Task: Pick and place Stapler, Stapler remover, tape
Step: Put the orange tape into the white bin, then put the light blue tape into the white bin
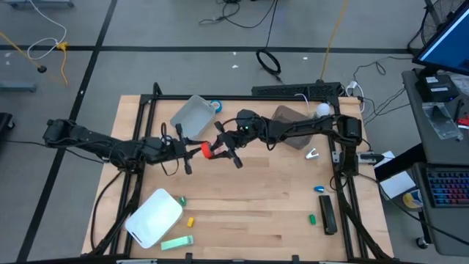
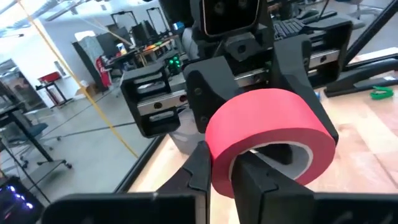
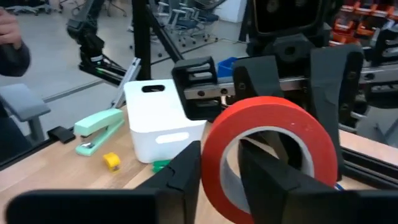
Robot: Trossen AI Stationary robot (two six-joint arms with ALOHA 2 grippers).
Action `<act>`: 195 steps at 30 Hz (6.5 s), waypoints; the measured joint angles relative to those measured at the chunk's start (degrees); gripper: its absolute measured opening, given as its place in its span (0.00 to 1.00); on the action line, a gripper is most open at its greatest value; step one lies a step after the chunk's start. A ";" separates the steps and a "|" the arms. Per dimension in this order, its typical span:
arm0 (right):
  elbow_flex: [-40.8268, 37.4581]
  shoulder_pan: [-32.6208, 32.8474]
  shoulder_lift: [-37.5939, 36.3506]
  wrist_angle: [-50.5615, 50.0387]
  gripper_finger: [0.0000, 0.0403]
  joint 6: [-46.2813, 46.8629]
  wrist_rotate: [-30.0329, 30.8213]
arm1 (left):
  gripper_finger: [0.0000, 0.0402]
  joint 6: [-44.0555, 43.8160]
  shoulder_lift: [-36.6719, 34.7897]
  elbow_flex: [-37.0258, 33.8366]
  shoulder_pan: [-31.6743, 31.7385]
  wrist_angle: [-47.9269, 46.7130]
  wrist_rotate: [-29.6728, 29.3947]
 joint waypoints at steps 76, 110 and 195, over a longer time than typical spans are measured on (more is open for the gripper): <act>-48.26 4.42 -39.31 -10.47 0.44 16.26 36.79 | 0.09 -76.77 4.99 24.60 -11.90 -84.09 22.08; -50.31 4.42 -40.24 -1.31 0.44 12.78 36.66 | 0.09 -102.12 19.44 30.53 -28.39 -92.99 40.99; -41.88 4.22 -33.62 15.59 0.42 -5.91 42.74 | 0.23 -32.43 -2.24 28.61 7.82 -78.66 -8.03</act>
